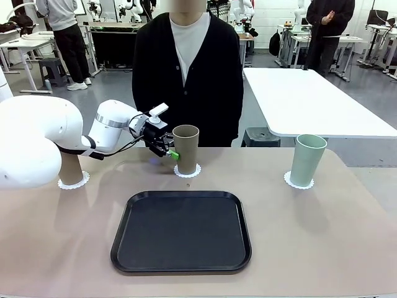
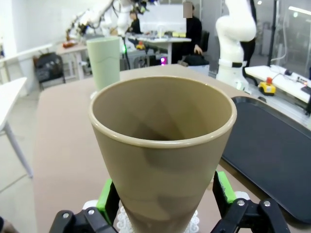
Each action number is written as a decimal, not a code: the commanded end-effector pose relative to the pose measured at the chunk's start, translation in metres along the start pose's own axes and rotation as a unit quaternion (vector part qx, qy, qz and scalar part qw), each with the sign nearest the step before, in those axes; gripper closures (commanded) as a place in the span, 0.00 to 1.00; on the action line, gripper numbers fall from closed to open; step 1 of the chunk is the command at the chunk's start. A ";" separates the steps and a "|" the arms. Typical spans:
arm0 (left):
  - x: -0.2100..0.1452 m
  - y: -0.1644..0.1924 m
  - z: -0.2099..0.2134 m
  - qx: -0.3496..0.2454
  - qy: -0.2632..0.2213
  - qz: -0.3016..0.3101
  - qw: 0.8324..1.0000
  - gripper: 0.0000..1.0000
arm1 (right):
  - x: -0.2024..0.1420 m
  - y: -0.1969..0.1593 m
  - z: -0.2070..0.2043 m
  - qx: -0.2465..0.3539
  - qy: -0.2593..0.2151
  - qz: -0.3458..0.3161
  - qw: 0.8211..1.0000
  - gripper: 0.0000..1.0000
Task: Place coasters on the table and set cups on them.
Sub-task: Take one Reusable plastic cup from the Flat Tray and place it on a coaster set by the human.
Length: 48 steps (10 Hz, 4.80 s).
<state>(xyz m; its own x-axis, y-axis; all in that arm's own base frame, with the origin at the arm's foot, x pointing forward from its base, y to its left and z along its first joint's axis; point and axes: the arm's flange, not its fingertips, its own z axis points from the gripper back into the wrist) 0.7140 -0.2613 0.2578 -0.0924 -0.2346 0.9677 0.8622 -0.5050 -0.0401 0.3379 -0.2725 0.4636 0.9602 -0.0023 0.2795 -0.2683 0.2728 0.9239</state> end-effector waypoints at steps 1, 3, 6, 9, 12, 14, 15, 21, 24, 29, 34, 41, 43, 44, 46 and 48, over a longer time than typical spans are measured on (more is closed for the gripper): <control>0.008 0.008 0.005 -0.005 0.045 0.009 0.999 0.00 | 0.000 0.000 0.001 0.001 -0.001 -0.002 1.000 0.00; 0.010 0.007 0.006 -0.004 0.070 0.010 0.997 0.00 | 0.000 0.000 0.001 0.001 -0.001 -0.002 1.000 0.00; 0.013 0.006 0.005 -0.001 0.080 0.013 0.997 0.00 | 0.000 0.000 0.001 0.001 -0.001 -0.002 1.000 0.00; 0.014 0.006 0.004 -0.004 0.090 0.016 0.996 0.00 | 0.000 0.000 0.001 0.001 -0.001 -0.002 1.000 0.00; 0.018 0.004 0.003 -0.003 0.113 0.017 0.993 0.00 | 0.000 0.000 0.001 0.001 -0.001 -0.002 1.000 0.00; 0.024 0.001 0.003 0.001 0.133 0.019 0.991 0.00 | 0.000 0.000 0.001 0.001 -0.001 -0.002 1.000 0.00; 0.027 0.000 0.002 0.004 0.143 0.020 0.989 0.00 | 0.000 0.000 0.001 0.001 -0.001 -0.002 1.000 0.00; 0.082 -0.031 0.003 0.027 0.342 0.038 0.939 0.00 | 0.000 0.000 0.001 0.001 -0.001 -0.002 1.000 0.00; 0.135 -0.074 0.008 0.051 0.461 0.062 0.884 0.00 | 0.000 0.000 0.001 0.001 -0.001 -0.002 1.000 0.00; 0.237 -0.176 0.023 0.167 0.580 0.219 0.767 0.00 | 0.000 0.000 0.001 0.001 -0.001 -0.002 1.000 0.00; 0.281 -0.187 0.020 0.266 0.529 0.276 0.757 0.00 | 0.000 0.000 0.001 0.001 -0.001 -0.002 1.000 0.00; 0.281 -0.187 0.020 0.266 0.529 0.276 0.757 0.00 | 0.000 0.000 0.001 0.001 -0.001 -0.002 1.000 0.00; 0.299 -0.203 0.003 0.315 0.469 0.306 0.766 0.00 | 0.000 0.000 0.001 0.001 -0.001 -0.002 1.000 0.00; 0.296 -0.238 -0.016 0.346 0.431 0.334 0.763 0.00 | 0.000 0.000 0.001 0.001 -0.001 -0.002 1.000 0.00; 0.286 -0.300 -0.024 0.446 0.333 0.486 0.674 0.00 | 0.000 0.000 0.001 0.001 -0.001 -0.002 1.000 0.00; 0.266 -0.341 -0.040 0.445 0.329 0.545 0.630 0.00 | 0.000 0.000 0.001 0.001 -0.001 -0.002 1.000 0.00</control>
<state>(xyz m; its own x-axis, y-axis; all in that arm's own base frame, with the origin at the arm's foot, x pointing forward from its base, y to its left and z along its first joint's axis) 0.3960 -0.1857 0.5295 0.8154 -0.5545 0.1662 0.5764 0.8043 -0.1444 0.3377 -0.2728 0.4632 0.9604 -0.0033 0.2785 -0.2671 0.2728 0.9243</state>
